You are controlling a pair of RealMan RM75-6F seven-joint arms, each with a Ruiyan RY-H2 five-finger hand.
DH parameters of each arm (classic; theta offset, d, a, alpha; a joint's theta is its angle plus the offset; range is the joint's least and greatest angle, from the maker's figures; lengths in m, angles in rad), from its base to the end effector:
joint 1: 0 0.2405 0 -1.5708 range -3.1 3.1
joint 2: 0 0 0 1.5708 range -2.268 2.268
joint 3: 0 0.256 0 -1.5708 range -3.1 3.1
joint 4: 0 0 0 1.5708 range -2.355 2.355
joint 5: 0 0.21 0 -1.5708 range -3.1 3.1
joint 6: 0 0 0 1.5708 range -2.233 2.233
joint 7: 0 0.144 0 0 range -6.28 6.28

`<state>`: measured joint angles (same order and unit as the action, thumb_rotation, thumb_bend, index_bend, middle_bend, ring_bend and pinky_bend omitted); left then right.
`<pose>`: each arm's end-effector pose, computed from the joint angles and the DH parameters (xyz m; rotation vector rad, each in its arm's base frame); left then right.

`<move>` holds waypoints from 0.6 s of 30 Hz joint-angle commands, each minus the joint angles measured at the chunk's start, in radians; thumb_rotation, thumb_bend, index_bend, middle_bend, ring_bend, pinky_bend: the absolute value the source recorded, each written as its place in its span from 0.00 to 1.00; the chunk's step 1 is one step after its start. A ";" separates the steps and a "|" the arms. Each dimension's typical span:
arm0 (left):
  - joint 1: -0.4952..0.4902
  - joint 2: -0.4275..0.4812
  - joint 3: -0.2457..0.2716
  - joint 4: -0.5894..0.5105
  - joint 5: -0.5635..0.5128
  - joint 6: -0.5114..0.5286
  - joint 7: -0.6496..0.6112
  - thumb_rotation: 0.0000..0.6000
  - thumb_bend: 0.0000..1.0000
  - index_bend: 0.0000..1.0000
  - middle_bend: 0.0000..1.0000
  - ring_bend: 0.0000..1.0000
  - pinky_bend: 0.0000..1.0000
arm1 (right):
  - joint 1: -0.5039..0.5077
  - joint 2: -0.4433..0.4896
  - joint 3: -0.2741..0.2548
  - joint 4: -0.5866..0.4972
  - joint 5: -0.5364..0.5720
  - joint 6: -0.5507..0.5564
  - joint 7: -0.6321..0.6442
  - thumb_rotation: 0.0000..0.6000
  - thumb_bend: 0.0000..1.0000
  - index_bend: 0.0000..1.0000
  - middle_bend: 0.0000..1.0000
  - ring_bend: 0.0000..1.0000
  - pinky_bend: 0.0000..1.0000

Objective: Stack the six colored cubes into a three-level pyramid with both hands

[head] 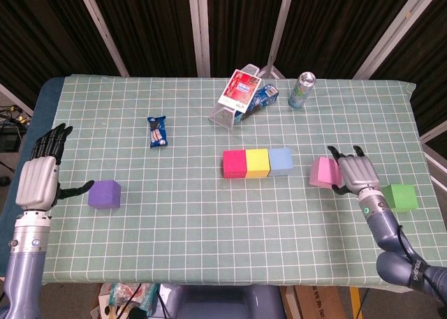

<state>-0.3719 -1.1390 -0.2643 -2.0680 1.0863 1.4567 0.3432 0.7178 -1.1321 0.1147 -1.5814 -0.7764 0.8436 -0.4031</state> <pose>-0.1824 0.2670 0.1547 -1.2382 -1.0159 -1.1076 -0.2470 -0.3617 0.1126 1.6474 -1.0171 0.5163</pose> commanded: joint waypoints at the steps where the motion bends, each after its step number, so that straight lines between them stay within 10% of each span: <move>1: 0.000 0.001 0.001 0.001 0.001 -0.001 -0.001 1.00 0.12 0.00 0.00 0.00 0.01 | 0.038 0.023 0.027 -0.008 -0.008 -0.029 -0.006 1.00 0.32 0.00 0.41 0.33 0.00; 18: -0.004 -0.004 0.000 0.017 -0.014 -0.010 -0.002 1.00 0.12 0.00 0.00 0.00 0.01 | 0.200 0.018 0.089 0.113 -0.264 -0.257 0.115 1.00 0.32 0.00 0.41 0.33 0.00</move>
<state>-0.3755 -1.1430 -0.2647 -2.0513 1.0727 1.4469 0.3412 0.9009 -1.1038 0.2025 -1.4918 -1.0118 0.6109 -0.3117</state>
